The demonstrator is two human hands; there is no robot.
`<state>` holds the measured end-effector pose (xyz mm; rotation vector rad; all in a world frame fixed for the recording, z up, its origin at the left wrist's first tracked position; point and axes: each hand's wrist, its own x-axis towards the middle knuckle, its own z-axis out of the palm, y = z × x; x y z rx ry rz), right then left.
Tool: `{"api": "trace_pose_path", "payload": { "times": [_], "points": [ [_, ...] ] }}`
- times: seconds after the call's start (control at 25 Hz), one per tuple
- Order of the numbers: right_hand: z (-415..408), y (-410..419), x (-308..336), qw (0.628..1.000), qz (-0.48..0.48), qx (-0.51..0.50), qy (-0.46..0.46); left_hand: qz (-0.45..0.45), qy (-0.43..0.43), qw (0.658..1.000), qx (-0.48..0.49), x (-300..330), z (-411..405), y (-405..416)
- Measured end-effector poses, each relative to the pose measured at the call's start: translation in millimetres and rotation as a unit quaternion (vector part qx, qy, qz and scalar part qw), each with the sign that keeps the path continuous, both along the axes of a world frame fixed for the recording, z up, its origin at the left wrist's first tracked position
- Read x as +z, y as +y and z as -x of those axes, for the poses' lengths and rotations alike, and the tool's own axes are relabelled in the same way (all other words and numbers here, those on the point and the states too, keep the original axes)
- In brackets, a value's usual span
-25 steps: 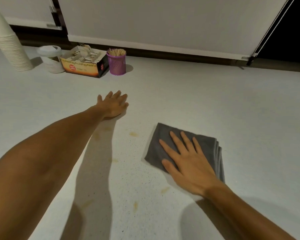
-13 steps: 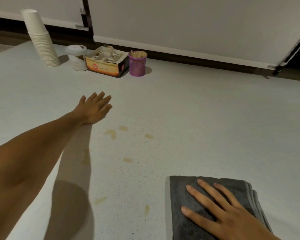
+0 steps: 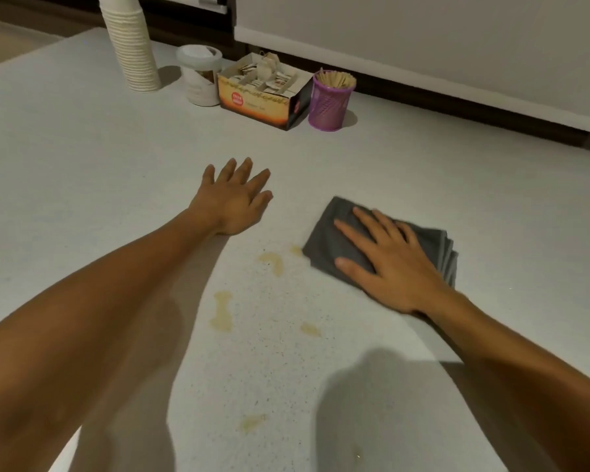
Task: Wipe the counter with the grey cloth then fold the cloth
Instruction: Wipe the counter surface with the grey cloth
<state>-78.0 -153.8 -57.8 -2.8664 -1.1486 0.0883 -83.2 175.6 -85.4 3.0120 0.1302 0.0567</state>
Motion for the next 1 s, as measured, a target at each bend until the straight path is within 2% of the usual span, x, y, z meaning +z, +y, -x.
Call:
{"api": "trace_pose_path", "payload": {
  "times": [0.24,0.4,0.48,0.6,0.8,1.0],
  "points": [
    [-103,114,-3,0.981,-0.008,-0.195,0.005,-0.002,0.0,1.0,-0.009,3,0,1],
    [-120,177,0,0.941,-0.021,-0.337,0.027,-0.011,0.004,1.0,-0.005,6,-4,-1],
    [-111,192,3,0.933,-0.008,-0.359,0.031,-0.006,0.004,1.0,0.004,8,-3,-3],
    [-84,191,1,0.95,0.005,-0.311,0.03,-0.009,0.008,1.0,0.018,12,4,-7],
    [-27,154,-5,0.989,0.012,-0.149,0.012,-0.004,0.038,0.999,0.027,13,40,9],
    [46,86,-6,1.0,0.013,-0.021,0.003,0.003,0.033,0.998,0.06,14,94,13]
  ]
}}
